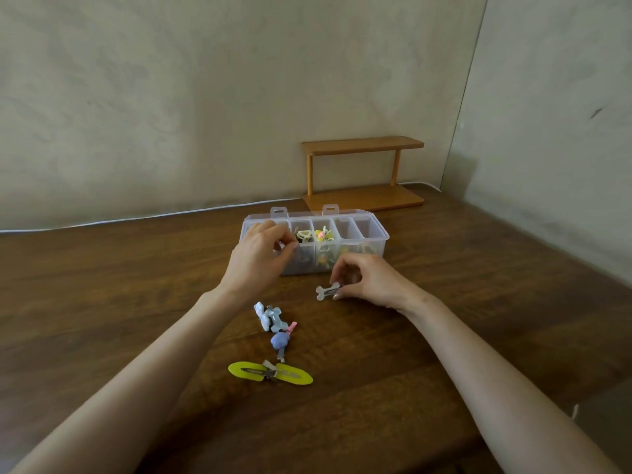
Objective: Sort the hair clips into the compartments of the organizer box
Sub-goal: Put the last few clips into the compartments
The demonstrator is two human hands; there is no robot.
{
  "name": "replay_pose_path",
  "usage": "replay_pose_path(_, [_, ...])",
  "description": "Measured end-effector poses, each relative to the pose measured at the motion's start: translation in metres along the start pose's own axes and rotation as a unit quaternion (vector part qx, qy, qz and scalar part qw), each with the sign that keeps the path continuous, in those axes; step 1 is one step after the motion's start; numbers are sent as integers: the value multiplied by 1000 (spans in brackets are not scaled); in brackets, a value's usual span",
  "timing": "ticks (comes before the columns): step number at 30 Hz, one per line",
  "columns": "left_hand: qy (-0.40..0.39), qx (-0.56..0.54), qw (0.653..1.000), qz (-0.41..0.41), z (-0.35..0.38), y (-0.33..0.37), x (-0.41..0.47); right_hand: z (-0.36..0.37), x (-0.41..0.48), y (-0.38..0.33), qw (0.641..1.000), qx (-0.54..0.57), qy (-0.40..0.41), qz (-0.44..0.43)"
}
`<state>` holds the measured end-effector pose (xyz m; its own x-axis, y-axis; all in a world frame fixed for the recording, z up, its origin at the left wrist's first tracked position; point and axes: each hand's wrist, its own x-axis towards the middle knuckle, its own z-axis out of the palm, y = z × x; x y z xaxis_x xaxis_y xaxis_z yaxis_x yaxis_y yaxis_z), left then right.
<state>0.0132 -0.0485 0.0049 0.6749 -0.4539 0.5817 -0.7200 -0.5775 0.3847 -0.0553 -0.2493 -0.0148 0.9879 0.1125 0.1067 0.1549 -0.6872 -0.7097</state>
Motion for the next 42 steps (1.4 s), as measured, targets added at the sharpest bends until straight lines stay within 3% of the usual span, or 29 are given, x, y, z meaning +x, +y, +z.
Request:
replay_pose_path(3, [-22, -23, 999, 4, -4, 3, 1, -8, -4, -4, 997, 64, 47, -13])
replay_pose_path(5, [-37, -32, 999, 2, -4, 4, 1, -15, -4, -5, 979, 107, 167, -38])
replay_pose_path(7, [-47, -34, 998, 3, -4, 4, 0, -23, -4, 1, 939, 133, 315, -40])
replay_pose_path(9, [-54, -35, 998, 7, -3, 5, 0, -28, -1, 11, 904, 121, 410, -17])
replay_pose_path(12, [-60, -35, 998, 5, -2, 5, 0, -29, 4, 25, 890, 53, 454, 0])
replay_pose_path(18, [-65, -37, 997, 5, -1, 2, -1, -30, 9, 29, 919, -42, 391, -9])
replay_pose_path(27, [-80, -40, 996, 8, -1, 1, 0, -25, 6, 26, 918, -95, 385, -13])
replay_pose_path(37, [-96, -24, 995, -3, -16, -2, -10, -17, 2, 5, 905, -147, 390, -90])
replay_pose_path(39, [-91, -11, 996, -7, -20, -6, -15, -13, 2, -10, 928, -111, 333, -123])
replay_pose_path(42, [-106, 6, 994, -31, -26, -16, -26, -1, -1, -39, 980, -72, 142, -121])
